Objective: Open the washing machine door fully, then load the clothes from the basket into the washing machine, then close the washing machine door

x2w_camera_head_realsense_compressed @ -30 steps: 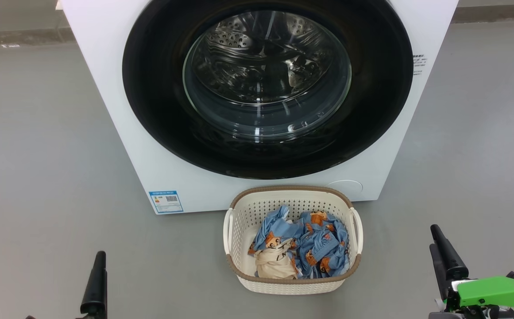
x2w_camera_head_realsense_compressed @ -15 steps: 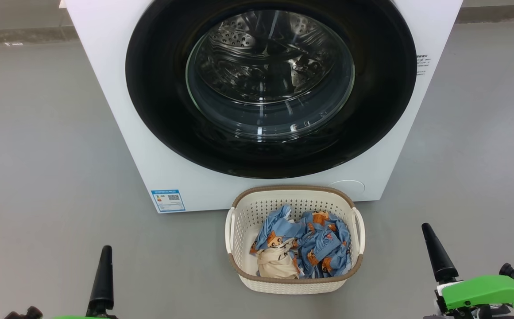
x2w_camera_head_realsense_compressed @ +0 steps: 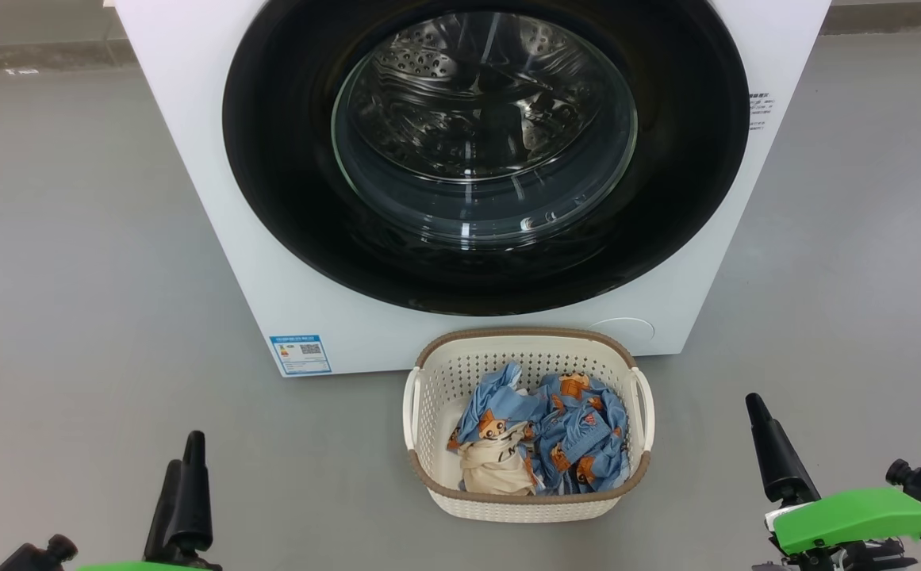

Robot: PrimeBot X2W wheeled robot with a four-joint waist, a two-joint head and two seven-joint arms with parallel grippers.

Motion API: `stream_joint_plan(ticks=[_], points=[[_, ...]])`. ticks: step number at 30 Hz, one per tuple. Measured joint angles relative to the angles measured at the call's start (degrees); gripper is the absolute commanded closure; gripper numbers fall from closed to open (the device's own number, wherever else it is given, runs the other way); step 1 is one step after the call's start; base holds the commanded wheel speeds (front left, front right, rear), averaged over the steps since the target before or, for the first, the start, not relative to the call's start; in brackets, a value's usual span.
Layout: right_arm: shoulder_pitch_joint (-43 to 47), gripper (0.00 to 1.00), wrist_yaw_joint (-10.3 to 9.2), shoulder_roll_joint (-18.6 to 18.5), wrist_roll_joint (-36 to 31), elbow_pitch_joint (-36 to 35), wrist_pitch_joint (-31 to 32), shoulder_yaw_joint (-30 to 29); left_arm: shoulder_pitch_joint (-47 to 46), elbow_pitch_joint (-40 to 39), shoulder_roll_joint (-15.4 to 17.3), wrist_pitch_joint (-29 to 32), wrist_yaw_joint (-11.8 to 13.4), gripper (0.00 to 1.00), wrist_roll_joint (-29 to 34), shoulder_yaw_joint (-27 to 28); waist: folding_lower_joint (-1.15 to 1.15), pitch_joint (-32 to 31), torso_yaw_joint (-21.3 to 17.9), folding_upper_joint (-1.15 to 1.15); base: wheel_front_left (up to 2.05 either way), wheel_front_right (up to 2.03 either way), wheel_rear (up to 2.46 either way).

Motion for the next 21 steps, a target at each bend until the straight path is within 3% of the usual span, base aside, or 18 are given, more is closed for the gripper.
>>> stream_joint_plan(ticks=[21], points=[[-0.67,0.0,0.0,0.41,-13.26,0.15,-1.99,-0.47,-0.01,-0.35,0.23,-3.01,-0.49,0.0,15.85,-1.16,0.0,-0.02,0.38,0.0,0.0,0.0,0.0]])
